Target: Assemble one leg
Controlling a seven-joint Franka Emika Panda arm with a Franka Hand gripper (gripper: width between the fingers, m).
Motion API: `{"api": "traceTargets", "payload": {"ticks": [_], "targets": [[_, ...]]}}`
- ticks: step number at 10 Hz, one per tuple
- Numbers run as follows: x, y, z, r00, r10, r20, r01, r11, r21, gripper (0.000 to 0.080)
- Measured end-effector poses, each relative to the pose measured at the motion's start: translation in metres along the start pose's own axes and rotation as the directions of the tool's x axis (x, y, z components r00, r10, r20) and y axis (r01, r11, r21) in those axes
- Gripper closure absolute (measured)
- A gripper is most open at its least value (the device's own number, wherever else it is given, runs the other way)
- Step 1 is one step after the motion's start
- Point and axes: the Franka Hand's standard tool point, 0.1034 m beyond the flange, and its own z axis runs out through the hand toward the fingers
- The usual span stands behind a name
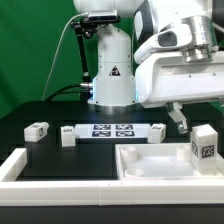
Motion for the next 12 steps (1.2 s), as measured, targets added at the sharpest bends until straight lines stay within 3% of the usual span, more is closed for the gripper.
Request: {"api": "traceTargets", "payload": {"ticks": [1,3,4,5,6,10,12], "targets": [[0.007,0.004,-0.002,1.0,0.002,-0.012,-0.002,1.0,-0.005,0.015],[0.0,0.008,0.004,0.988,0.005,0.157,-0.01,0.999,0.031,0.015],[0.004,0.016,0.004,0.984,0.011,0.18,-0.016,0.999,0.03,0.015],[-0.006,0.017,0.005,0.962,0.014,0.272,-0.028,0.999,0.047,0.015],[-0.009,0.016,0.003,0.927,0.016,0.375,-0.046,0.997,0.069,0.015],[-0.014,0.002,0.005,0.797,-0.014,0.604,-0.081,0.988,0.131,0.015],[-0.01,0.001,0.008,0.807,-0.013,0.59,-0.079,0.988,0.13,0.015]]}}
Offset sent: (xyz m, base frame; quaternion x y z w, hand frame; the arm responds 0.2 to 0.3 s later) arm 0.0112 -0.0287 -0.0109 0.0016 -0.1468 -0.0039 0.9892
